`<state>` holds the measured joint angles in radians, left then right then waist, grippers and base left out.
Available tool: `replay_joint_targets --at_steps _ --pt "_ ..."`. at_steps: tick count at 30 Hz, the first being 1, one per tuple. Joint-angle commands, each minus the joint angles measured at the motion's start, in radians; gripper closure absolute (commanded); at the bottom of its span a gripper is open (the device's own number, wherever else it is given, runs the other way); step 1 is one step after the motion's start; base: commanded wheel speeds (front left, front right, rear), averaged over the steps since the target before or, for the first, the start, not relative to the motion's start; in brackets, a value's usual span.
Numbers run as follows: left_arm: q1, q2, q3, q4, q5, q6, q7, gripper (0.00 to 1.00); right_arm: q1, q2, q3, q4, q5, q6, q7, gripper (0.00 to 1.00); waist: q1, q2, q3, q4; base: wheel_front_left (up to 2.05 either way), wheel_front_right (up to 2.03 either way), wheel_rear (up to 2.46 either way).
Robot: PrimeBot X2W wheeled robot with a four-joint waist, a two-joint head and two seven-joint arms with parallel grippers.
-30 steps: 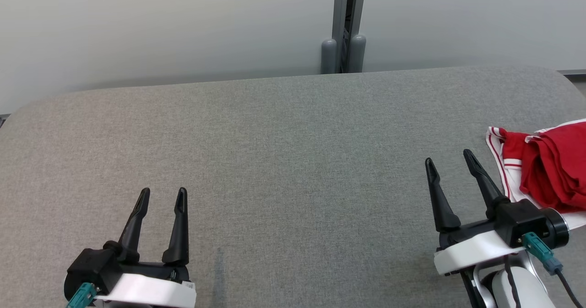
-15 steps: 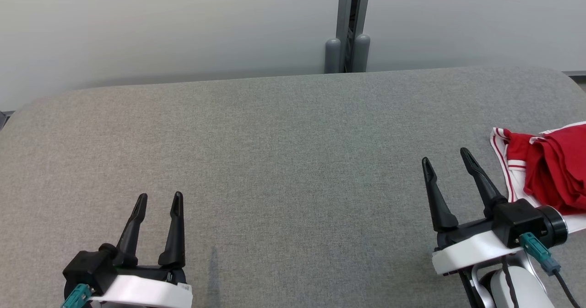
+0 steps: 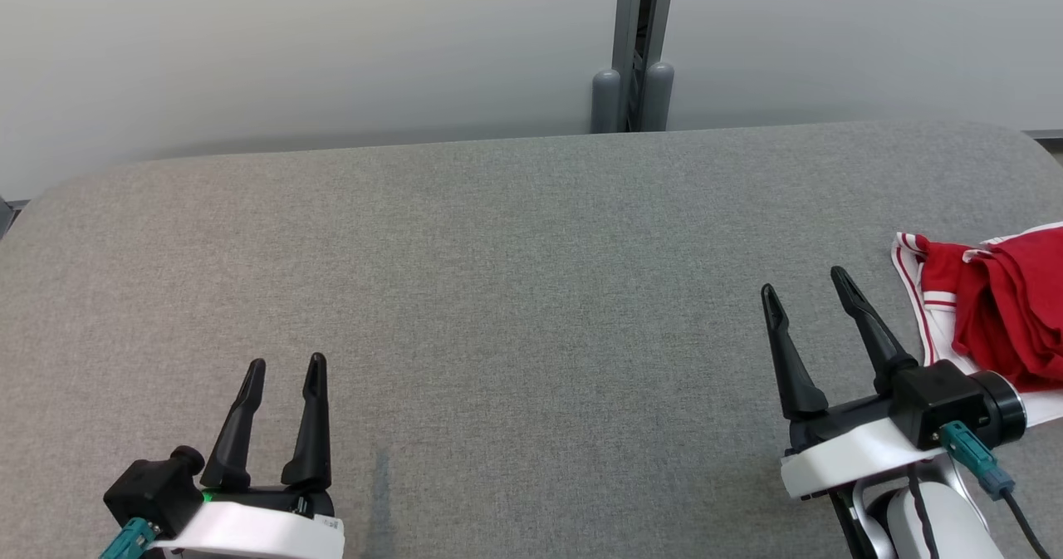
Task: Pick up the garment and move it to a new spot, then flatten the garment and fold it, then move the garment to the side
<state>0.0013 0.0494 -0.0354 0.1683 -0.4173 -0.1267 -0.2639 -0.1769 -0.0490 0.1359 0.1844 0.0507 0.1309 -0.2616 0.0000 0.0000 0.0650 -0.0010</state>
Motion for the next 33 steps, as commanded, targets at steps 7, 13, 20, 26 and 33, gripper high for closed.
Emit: replay_joint_targets --at_steps 7,13,20,26,33 --pt "0.001 0.003 0.001 0.011 -0.022 -0.006 0.001 0.00 -0.002 -0.004 0.000 0.004 -0.003 0.000 -0.004 0.00 0.0000 0.0000 -0.007 -0.002 0.00 0.00 0.00" --pt "0.005 0.003 -0.001 0.014 -0.028 -0.004 0.001 0.00 0.003 -0.004 0.004 0.006 -0.002 0.000 -0.004 0.00 0.0000 0.0000 -0.011 -0.005 0.00 0.00 0.00" --pt "0.006 0.003 -0.007 0.009 -0.053 -0.004 0.001 0.00 0.005 -0.004 0.011 0.000 0.005 0.000 -0.004 0.00 0.0000 0.0000 -0.012 -0.006 0.00 0.00 0.00" --pt "0.018 -0.004 -0.014 0.027 -0.070 -0.003 0.001 1.00 0.016 0.005 0.019 0.017 0.009 0.000 0.001 1.00 0.0000 0.0000 -0.010 -0.004 0.00 0.00 0.00" --pt "0.028 0.001 0.008 0.048 -0.152 -0.003 0.028 1.00 0.029 0.008 0.028 0.047 0.119 0.000 0.017 1.00 0.0000 0.0000 -0.012 -0.004 0.00 0.00 0.00"
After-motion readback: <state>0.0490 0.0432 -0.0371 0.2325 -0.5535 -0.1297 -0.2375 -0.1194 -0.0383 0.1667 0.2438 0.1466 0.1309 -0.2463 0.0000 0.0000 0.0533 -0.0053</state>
